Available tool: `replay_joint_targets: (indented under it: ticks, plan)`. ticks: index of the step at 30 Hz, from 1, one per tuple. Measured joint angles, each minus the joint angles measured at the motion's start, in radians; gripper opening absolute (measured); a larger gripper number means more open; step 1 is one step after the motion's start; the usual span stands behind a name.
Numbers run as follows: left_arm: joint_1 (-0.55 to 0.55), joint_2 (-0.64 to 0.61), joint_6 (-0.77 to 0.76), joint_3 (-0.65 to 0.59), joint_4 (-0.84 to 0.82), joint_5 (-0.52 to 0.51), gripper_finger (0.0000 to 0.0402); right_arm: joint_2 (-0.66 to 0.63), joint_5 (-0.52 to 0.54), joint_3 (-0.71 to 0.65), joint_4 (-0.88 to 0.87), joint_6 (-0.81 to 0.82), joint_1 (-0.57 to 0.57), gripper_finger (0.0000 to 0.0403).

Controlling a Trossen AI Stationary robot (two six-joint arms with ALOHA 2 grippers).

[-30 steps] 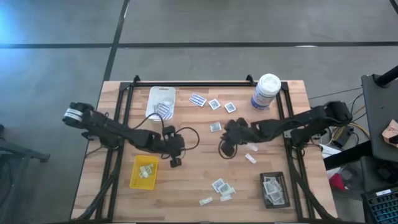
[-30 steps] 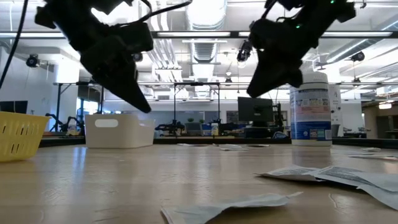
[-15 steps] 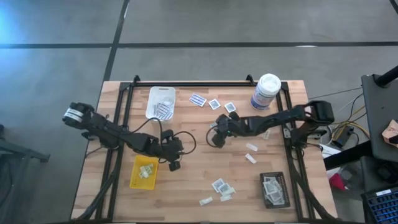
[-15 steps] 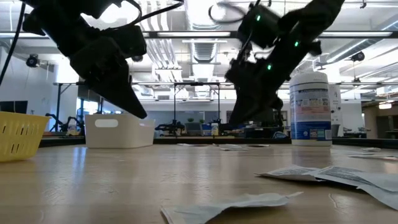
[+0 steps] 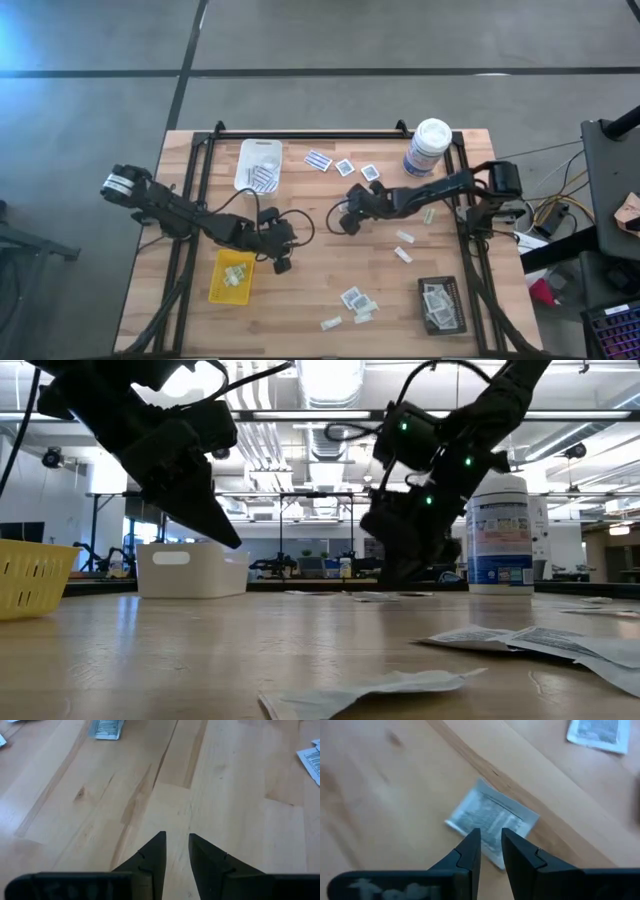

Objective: Pick & Place First Aid Supplies
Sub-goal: Put the towelette pack into the black bin

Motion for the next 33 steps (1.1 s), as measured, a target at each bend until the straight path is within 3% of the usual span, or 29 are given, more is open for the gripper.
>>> replay_joint_targets:
  ticks: [6,11,25,33]
  plan:
    - [0.001,0.0,0.001,0.0,0.001,0.0,0.0096,0.06,0.022,0.011,0.014,0.027,-0.004,0.0072]
    - [0.005,0.0,0.045,0.0,0.008,0.0,0.0096,0.096,-0.031,0.047,0.016,0.049,0.006,0.0071]
    - [0.039,0.0,0.042,0.0,0.023,-0.011,0.0097,0.237,-0.068,0.185,0.015,0.051,0.125,0.007]
    - [0.056,0.0,0.039,0.0,0.022,-0.016,0.0116,0.235,-0.106,0.243,-0.008,0.048,0.161,0.0073]
